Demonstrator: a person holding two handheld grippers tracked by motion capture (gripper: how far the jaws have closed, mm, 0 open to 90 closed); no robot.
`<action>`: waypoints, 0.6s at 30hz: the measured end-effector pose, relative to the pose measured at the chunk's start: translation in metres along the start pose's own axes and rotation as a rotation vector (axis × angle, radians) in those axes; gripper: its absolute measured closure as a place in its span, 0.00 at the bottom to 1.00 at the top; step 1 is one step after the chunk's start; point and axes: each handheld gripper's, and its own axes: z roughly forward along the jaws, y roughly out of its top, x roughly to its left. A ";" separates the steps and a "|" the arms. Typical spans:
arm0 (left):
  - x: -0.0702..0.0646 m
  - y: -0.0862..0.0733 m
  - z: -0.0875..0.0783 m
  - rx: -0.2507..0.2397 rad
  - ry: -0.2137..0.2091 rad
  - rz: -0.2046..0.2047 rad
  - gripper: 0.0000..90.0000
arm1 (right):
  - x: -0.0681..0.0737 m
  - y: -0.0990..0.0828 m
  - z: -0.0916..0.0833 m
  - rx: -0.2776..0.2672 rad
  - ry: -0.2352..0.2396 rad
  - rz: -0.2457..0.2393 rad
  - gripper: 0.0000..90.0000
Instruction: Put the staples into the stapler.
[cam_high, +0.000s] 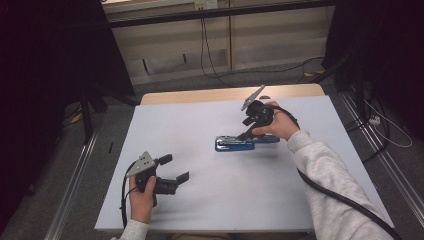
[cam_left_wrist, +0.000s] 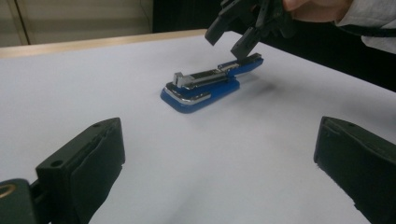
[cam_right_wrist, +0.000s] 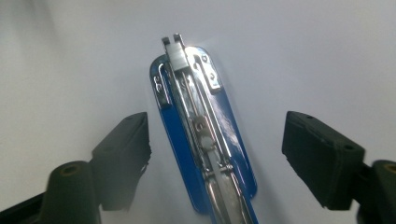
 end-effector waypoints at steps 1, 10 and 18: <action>0.000 0.001 0.002 0.012 -0.004 0.003 0.02 | 0.000 -0.003 -0.002 -0.007 -0.005 0.014 0.24; 0.001 0.012 0.022 0.014 -0.015 0.012 0.02 | 0.002 -0.028 -0.017 -0.036 -0.044 0.059 0.19; 0.007 0.016 0.036 0.029 -0.010 0.004 0.02 | 0.001 -0.046 -0.028 -0.057 -0.074 0.089 0.17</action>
